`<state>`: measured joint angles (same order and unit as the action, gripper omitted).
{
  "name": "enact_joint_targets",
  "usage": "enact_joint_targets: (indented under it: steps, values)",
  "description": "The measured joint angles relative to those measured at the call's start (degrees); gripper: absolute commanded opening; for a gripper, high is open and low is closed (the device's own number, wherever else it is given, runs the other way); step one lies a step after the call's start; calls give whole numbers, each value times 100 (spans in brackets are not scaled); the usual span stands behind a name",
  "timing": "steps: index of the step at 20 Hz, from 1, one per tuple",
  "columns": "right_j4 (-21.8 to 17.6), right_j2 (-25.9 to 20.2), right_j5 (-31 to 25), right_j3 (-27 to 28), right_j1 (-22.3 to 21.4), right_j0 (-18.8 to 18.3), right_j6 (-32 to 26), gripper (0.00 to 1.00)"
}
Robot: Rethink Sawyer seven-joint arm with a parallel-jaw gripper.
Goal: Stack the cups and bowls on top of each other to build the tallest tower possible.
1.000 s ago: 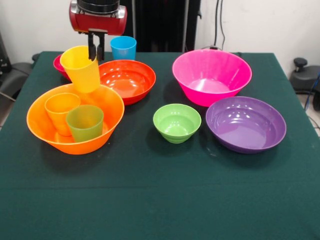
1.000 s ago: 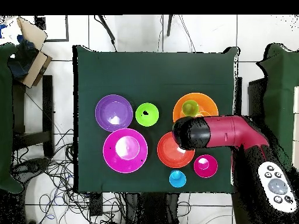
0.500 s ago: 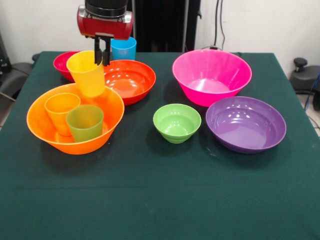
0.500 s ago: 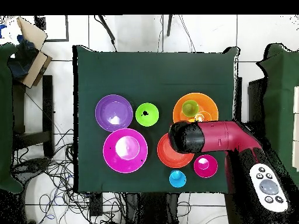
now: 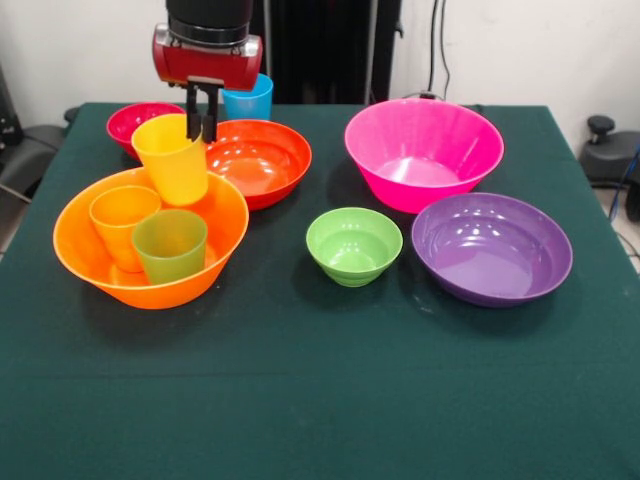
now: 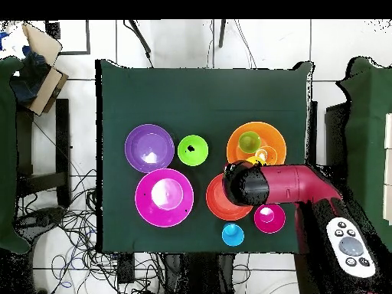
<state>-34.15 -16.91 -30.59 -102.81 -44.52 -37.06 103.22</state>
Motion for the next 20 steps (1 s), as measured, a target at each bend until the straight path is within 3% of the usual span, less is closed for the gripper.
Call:
enact_joint_targets:
  steps: [20]
  values:
    - [77,167,390,-45,217,54,0,0]
